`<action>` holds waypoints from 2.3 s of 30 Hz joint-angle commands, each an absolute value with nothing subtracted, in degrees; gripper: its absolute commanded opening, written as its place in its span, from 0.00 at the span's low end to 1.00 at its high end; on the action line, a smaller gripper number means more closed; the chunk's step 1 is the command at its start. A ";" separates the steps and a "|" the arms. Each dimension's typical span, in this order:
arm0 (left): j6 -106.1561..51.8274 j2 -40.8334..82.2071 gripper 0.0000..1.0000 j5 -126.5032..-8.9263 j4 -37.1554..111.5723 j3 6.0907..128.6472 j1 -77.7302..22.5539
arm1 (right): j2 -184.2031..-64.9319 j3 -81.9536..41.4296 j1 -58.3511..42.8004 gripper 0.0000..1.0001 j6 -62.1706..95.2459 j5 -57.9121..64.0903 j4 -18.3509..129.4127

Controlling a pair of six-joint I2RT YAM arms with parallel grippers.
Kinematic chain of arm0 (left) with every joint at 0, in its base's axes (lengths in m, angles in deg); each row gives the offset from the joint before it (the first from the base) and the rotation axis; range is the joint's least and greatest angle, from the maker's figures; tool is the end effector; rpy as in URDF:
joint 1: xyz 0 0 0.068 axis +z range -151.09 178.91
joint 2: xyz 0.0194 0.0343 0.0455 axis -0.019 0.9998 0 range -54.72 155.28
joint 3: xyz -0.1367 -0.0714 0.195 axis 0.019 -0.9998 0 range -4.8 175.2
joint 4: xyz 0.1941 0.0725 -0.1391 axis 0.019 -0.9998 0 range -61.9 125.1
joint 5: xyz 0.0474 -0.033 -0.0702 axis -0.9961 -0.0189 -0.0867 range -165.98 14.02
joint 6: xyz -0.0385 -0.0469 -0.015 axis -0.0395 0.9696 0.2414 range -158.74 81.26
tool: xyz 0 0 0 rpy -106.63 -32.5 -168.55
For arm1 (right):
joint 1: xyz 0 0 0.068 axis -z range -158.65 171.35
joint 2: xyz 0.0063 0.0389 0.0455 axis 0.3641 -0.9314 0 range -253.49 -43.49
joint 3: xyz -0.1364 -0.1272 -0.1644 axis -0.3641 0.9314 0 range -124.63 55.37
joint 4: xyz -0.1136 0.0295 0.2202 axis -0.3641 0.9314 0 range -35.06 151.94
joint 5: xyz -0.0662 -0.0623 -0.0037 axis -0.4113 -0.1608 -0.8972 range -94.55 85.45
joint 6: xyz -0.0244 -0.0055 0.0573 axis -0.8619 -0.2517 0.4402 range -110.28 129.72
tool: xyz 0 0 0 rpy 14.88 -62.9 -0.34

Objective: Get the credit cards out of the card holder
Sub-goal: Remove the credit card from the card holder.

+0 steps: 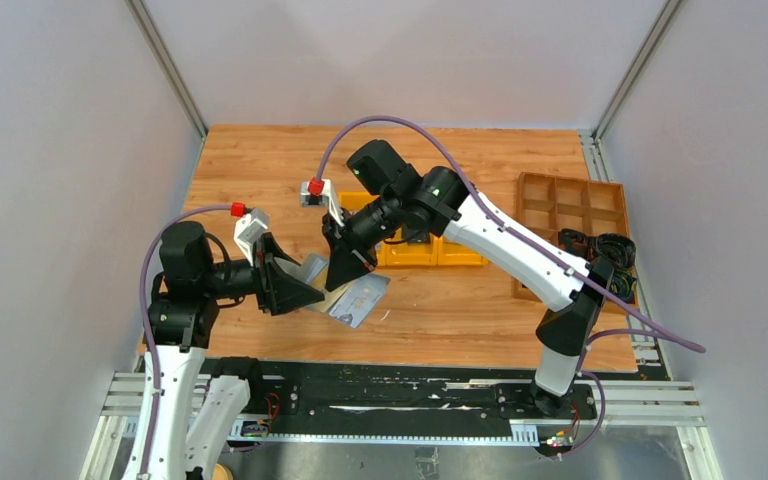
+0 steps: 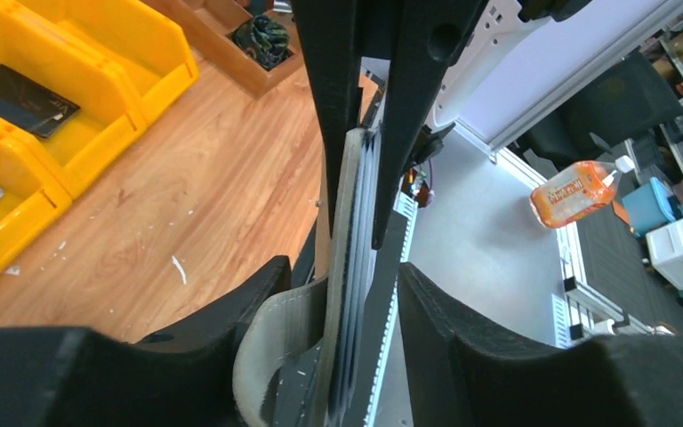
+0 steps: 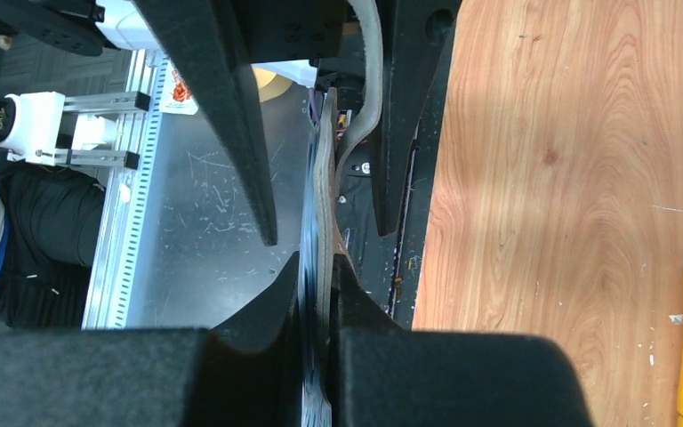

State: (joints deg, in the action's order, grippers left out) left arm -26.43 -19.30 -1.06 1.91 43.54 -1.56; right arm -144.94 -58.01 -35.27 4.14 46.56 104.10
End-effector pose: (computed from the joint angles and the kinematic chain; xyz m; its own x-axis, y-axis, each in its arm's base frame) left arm 0.1189 -0.0469 0.3324 -0.5322 -0.0512 -0.8451 0.8130 0.2475 -0.5270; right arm 0.1699 0.3253 0.3915 -0.2471 -0.4862 -0.8382 -0.8935 -0.2205 0.3913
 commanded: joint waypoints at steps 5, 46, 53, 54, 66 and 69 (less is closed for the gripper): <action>-30.97 -17.21 0.17 -2.77 -0.82 43.67 -4.57 | -145.10 -62.13 -35.95 0.02 1.81 51.60 106.91; -5.86 -15.14 0.61 -3.31 16.24 42.99 -5.40 | -132.02 -34.40 -29.68 0.00 19.50 63.91 78.91; -10.44 -15.51 0.46 1.60 10.01 42.25 -6.45 | -134.82 -38.09 -29.96 0.00 17.13 64.13 82.39; -10.73 -15.52 0.38 1.90 10.00 42.17 -6.45 | -135.28 -38.39 -30.02 0.00 16.97 64.28 82.50; -12.48 -12.36 0.00 -8.28 9.94 45.67 -6.45 | -124.63 -32.30 -18.73 0.57 28.28 47.16 73.62; -6.83 -13.37 0.00 -12.63 15.95 44.57 -6.45 | -118.49 -26.58 -17.58 0.60 31.98 40.15 67.44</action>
